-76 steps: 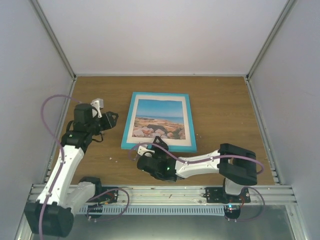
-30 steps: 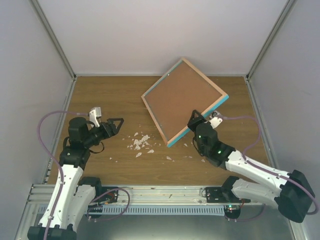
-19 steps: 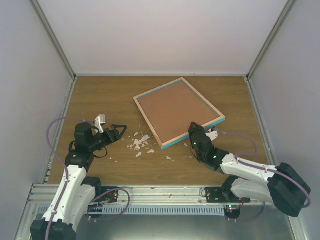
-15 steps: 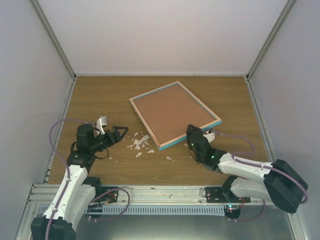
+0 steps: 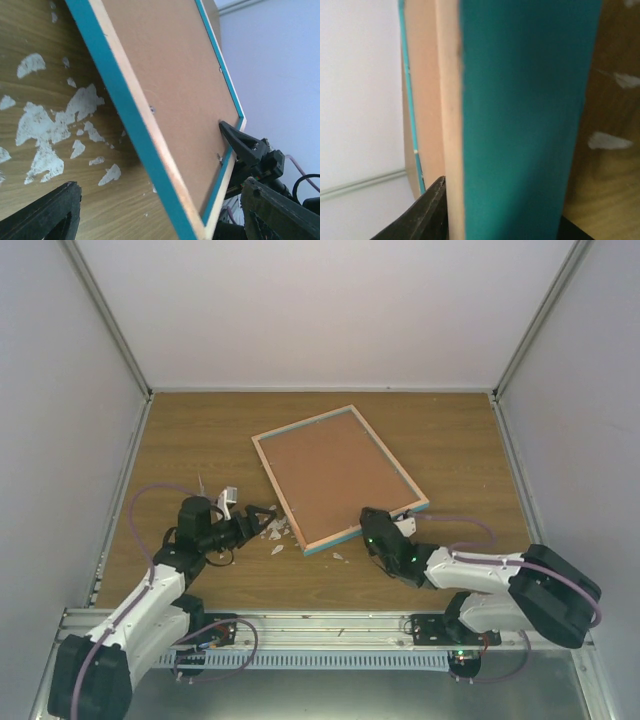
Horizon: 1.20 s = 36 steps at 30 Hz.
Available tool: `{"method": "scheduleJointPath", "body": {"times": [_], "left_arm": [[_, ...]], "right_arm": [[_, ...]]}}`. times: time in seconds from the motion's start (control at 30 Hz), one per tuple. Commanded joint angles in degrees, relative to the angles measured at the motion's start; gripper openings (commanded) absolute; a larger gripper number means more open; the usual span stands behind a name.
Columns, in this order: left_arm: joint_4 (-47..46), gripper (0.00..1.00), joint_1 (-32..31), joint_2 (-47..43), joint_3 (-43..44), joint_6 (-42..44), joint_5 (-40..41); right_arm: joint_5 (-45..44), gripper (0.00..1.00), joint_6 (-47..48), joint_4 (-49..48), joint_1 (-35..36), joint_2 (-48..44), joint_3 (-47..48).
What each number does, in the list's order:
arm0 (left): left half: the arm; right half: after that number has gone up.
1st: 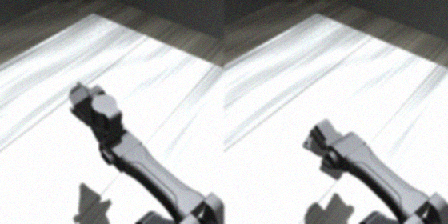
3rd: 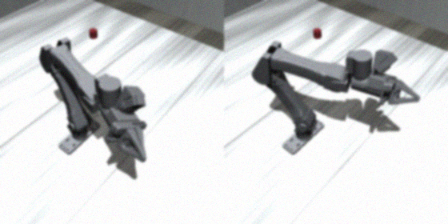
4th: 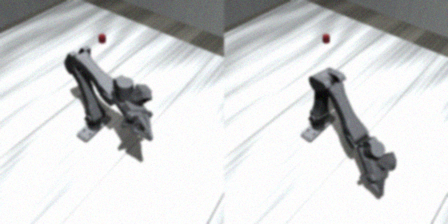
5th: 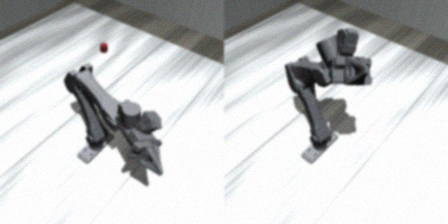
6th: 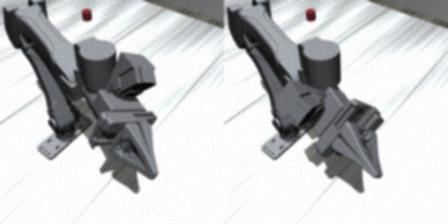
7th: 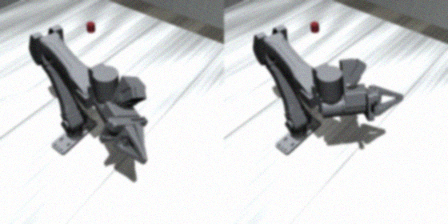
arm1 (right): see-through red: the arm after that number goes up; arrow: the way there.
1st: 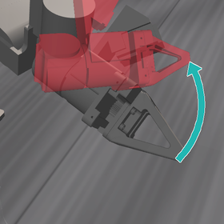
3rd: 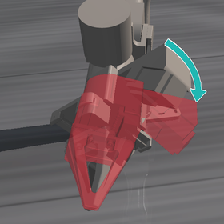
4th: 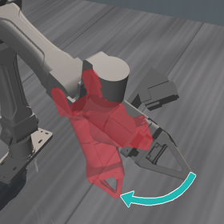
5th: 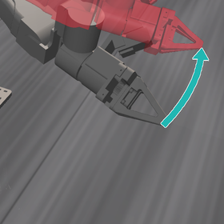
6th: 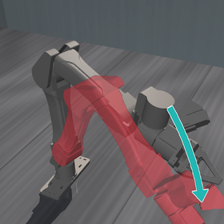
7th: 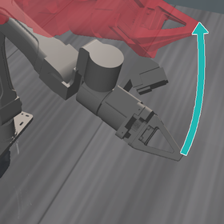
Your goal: Take the photo out of the frame
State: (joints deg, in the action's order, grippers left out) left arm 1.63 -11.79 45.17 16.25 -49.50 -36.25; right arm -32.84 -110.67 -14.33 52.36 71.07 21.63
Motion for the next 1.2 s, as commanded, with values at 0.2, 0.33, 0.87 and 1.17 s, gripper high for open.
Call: {"method": "scheduleJointPath", "body": {"times": [0.2,0.33,0.87,1.17], "left_arm": [[-9.32,0.88,-6.13,5.18,-1.89,-3.15,6.16],[-8.41,0.88,-6.27,5.74,-1.86,-2.52,6.78],[-1.04,0.91,-6.4,8.37,1.77,2.57,11.39],[0.33,0.92,-9.29,16.97,7.25,5.2,15.73]], "right_arm": [[4.8,0.48,0.68,3.53,5.26,0.46,-2.08],[7.02,0.56,3.86,6.62,5.8,-0.74,-1.25],[16.03,1.0,40.45,33.99,-0.39,-13.19,7.68],[28.18,1.0,81.09,29.31,-27.17,-10.76,15.02]]}}
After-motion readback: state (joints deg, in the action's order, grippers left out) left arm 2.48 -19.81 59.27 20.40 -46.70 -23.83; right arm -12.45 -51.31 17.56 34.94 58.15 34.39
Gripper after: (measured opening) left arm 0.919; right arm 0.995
